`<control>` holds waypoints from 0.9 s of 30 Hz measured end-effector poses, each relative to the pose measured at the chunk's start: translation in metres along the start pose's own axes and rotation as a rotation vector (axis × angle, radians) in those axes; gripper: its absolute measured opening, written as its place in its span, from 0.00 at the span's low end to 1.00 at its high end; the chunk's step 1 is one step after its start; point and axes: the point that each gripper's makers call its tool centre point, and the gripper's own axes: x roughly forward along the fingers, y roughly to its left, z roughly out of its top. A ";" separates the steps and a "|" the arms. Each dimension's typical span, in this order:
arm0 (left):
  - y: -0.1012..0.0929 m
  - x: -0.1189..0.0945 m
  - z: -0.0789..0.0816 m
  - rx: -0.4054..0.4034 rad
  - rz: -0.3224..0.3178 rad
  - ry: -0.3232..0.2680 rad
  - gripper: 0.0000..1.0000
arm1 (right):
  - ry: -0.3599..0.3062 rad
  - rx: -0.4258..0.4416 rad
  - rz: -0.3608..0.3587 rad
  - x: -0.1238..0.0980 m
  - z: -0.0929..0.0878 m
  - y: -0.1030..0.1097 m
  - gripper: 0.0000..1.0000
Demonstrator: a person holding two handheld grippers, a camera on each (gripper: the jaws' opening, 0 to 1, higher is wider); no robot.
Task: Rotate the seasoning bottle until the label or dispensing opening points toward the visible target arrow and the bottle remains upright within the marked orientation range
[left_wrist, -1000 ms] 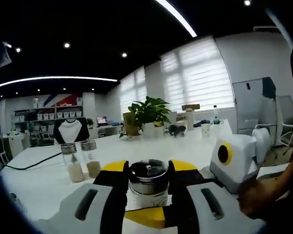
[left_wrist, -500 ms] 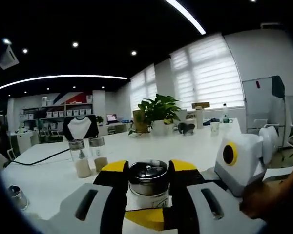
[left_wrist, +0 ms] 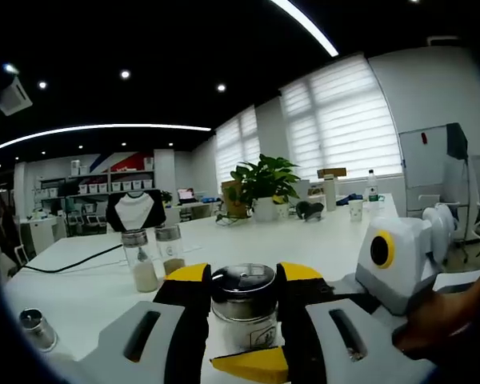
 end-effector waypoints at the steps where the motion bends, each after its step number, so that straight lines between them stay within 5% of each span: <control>1: 0.001 0.000 0.000 -0.001 0.002 0.000 0.34 | 0.007 0.008 0.005 0.000 -0.002 0.001 0.38; 27: 0.078 -0.021 -0.024 -0.002 0.192 0.025 0.34 | 0.033 0.031 0.020 0.001 -0.005 0.006 0.40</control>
